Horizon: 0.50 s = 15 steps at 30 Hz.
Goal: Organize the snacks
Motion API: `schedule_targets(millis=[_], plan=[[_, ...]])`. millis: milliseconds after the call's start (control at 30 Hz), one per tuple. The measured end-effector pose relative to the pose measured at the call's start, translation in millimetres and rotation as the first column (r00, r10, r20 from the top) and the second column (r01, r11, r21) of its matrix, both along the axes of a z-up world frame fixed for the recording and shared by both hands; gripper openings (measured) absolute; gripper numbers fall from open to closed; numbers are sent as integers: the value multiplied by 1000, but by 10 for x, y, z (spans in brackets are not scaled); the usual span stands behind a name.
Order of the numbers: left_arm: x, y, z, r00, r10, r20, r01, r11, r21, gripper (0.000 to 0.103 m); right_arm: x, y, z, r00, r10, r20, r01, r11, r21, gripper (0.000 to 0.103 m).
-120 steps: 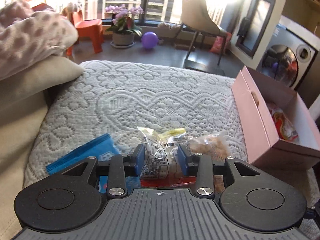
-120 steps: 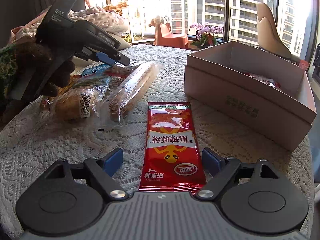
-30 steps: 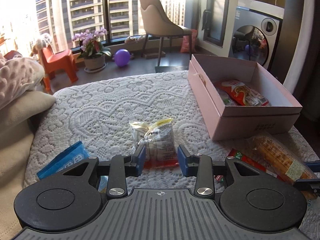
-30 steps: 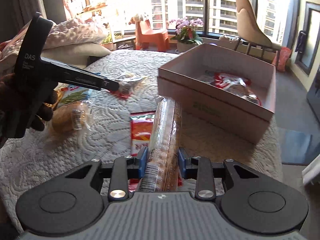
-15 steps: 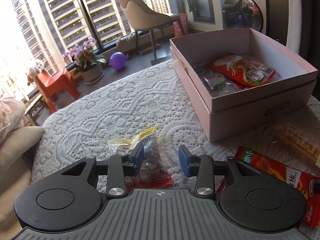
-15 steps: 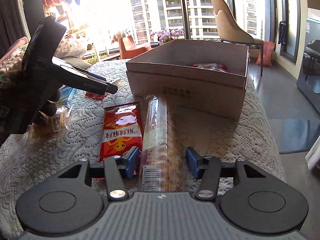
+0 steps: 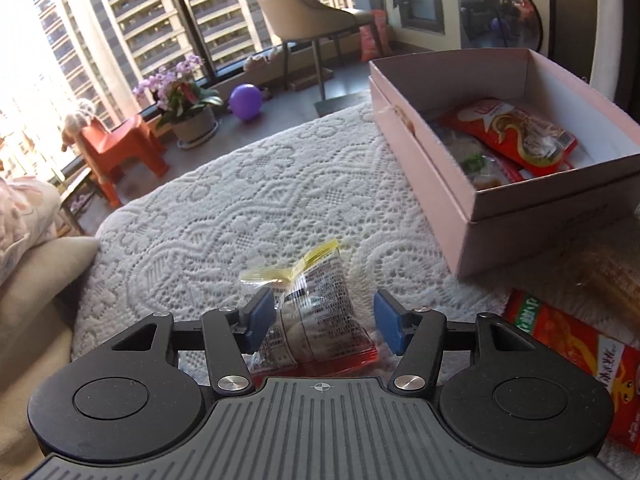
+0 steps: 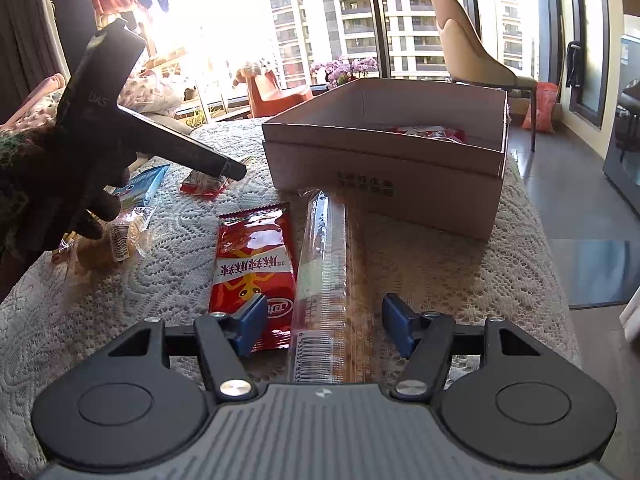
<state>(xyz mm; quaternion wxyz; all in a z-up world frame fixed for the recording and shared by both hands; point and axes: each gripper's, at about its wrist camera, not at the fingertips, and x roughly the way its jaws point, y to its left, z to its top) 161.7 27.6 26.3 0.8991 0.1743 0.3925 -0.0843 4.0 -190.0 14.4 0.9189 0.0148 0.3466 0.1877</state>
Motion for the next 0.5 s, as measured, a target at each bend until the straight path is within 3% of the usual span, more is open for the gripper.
schedule_targets(millis=[267,367,500], plan=[[229,344,19,986,164,-3,-164,981,-101,61,7,9,-5,1000,7,-1,-7,1000,1,68],[264,428,33,983,181,-19,-182,973,-143,62,10,8,-7,1000,10,-2,-10,1000,2,69],[280,421,21,984,177,-31,-180,974,-135,63,4,10,-9,1000,15,-2,-15,1000,3,71]])
